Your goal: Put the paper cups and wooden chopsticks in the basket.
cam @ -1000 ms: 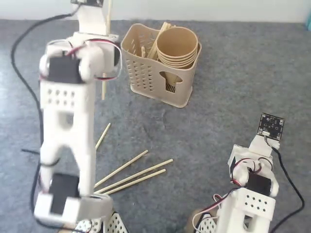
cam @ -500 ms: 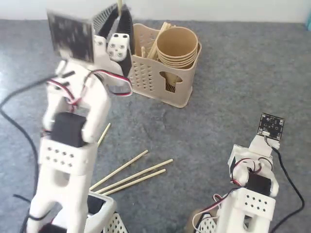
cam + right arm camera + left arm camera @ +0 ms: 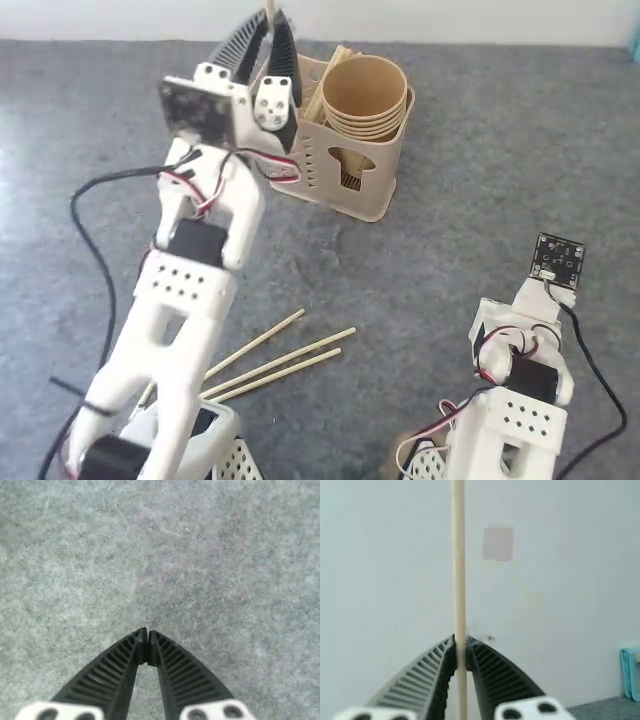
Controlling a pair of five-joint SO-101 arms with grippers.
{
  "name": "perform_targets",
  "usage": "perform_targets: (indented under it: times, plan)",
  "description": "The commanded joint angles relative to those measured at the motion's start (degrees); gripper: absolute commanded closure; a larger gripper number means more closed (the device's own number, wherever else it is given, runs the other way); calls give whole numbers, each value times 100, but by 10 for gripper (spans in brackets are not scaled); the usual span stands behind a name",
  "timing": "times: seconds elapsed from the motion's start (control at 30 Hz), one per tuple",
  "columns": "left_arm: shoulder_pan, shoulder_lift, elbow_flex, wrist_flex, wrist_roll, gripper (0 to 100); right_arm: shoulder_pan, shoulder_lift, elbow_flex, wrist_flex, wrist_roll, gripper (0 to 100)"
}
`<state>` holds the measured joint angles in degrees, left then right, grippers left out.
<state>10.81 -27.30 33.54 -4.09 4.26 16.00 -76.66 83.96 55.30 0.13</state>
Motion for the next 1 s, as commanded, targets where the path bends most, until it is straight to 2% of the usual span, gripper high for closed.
perform_targets:
  times: [0.0,0.23,0.37,0.43,0.5,0.67,0.83,0.97]
  plan:
    - [9,413,-66,-475,53,987,40,-110,-62,-75,70,990]
    - [9,958,-57,-563,18,965,40,-110,-62,-66,70,990]
    - [-26,897,-119,35,53,804,40,-110,-62,-66,70,990]
    - [-158,703,-233,686,53,736,40,-110,-62,-66,70,990]
    - [-308,396,-418,1407,53,712,40,-110,-62,-66,70,990]
    - [-1020,-510,-936,3191,9,713,40,-110,-62,-75,70,990]
    - [-1785,-1451,-1059,5398,-9,713,40,-110,-62,-66,70,990]
    - [-2259,-1864,-954,6989,-615,713,40,-110,-62,-66,70,990]
